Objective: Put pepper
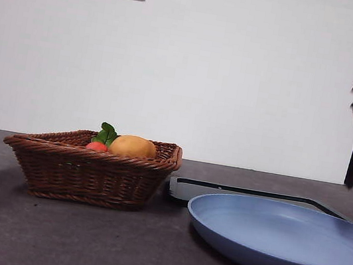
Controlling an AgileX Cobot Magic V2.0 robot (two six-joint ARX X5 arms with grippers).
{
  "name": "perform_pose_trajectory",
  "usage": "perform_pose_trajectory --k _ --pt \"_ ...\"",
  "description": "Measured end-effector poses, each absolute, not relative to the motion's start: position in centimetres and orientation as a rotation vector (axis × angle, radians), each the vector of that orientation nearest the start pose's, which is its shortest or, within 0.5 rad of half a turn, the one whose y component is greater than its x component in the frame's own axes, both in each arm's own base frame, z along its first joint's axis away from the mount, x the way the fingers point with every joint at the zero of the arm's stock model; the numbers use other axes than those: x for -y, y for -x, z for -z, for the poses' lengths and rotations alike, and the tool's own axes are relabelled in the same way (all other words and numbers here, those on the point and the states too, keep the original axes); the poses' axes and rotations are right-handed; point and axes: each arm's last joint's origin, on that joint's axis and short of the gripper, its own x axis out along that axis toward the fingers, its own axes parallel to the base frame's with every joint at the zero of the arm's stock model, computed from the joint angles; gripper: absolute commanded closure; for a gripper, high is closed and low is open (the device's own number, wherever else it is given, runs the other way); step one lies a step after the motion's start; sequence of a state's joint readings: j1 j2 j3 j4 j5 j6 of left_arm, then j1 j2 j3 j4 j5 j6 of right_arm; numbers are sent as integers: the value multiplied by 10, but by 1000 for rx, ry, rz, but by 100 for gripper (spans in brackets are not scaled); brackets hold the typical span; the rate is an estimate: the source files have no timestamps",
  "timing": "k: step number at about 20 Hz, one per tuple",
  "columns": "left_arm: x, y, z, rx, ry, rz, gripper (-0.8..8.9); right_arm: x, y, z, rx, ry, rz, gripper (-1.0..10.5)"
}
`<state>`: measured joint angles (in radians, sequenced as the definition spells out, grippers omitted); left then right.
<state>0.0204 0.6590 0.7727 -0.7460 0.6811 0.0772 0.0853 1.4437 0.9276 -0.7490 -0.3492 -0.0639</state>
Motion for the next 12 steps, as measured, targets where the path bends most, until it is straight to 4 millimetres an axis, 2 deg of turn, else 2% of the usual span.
perform_pose_trajectory --k 6,10,12 --pt "16 -121 -299 -579 149 660 461 -33 -272 -174 -1335 -103 -404 670" --pt "16 -121 -299 -578 149 660 462 -33 -277 -161 -1368 -103 -407 778" --pt "16 -121 -299 -578 149 660 462 -33 -278 -159 -1374 -102 -408 876"
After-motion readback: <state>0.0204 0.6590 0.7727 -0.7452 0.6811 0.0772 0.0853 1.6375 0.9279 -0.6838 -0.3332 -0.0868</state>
